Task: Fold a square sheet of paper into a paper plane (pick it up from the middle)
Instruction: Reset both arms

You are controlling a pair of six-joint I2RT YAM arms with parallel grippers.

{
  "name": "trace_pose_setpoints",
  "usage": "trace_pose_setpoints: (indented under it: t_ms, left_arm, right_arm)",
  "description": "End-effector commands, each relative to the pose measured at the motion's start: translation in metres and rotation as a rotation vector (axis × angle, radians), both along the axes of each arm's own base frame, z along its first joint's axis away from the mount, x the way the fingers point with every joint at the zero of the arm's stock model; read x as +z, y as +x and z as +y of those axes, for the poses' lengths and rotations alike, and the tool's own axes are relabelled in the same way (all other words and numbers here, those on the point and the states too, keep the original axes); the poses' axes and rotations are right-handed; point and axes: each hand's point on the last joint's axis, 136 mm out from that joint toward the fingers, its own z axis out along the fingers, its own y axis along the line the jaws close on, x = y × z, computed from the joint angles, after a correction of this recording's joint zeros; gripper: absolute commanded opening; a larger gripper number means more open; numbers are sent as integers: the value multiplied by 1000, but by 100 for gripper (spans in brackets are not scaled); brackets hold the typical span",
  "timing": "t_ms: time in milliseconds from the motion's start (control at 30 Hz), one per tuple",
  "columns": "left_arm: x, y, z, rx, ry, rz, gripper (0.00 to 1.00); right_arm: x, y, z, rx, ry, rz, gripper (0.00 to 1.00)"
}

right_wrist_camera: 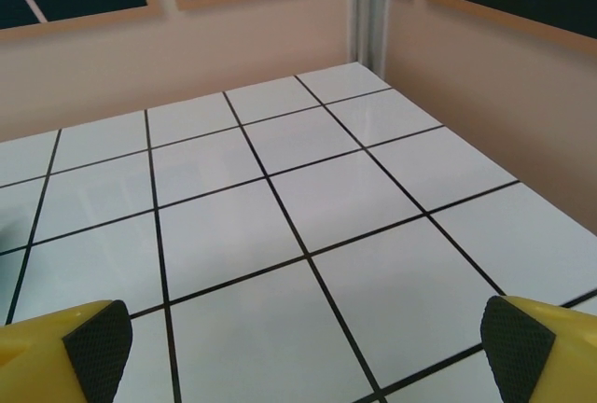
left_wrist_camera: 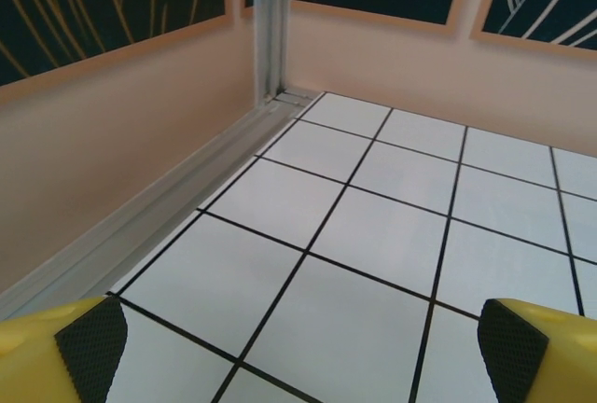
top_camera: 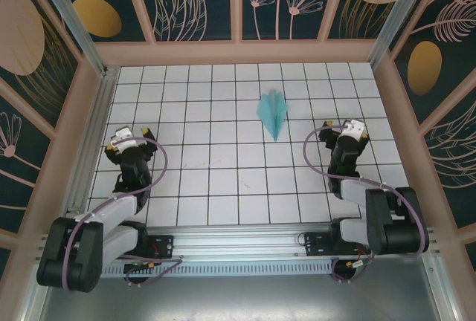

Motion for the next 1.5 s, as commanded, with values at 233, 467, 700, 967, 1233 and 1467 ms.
trace_pose_setpoints:
  t_ms: [233, 467, 700, 967, 1233, 1467]
  left_arm:
    - [20, 24, -24, -187, 44, -140, 99]
    - [19, 36, -16, -177, 79, -144, 99]
    - [0, 45, -7, -146, 54, -119, 99]
    - [1, 44, -9, -162, 67, -127, 99]
    - [-1, 50, -22, -237, 81, -109, 99]
    - [-2, 52, -22, -241, 75, -101, 99]
  right_arm:
    - [3, 6, 13, 104, -13, -119, 99]
    - [-7, 10, 12, 118, 0, -103, 99]
    - [-11, 15, 6, 110, 31, -85, 99]
    - [-11, 14, 6, 111, 31, -84, 99]
    - [-11, 14, 6, 112, 31, -84, 99]
    - [-11, 15, 6, 111, 31, -86, 99]
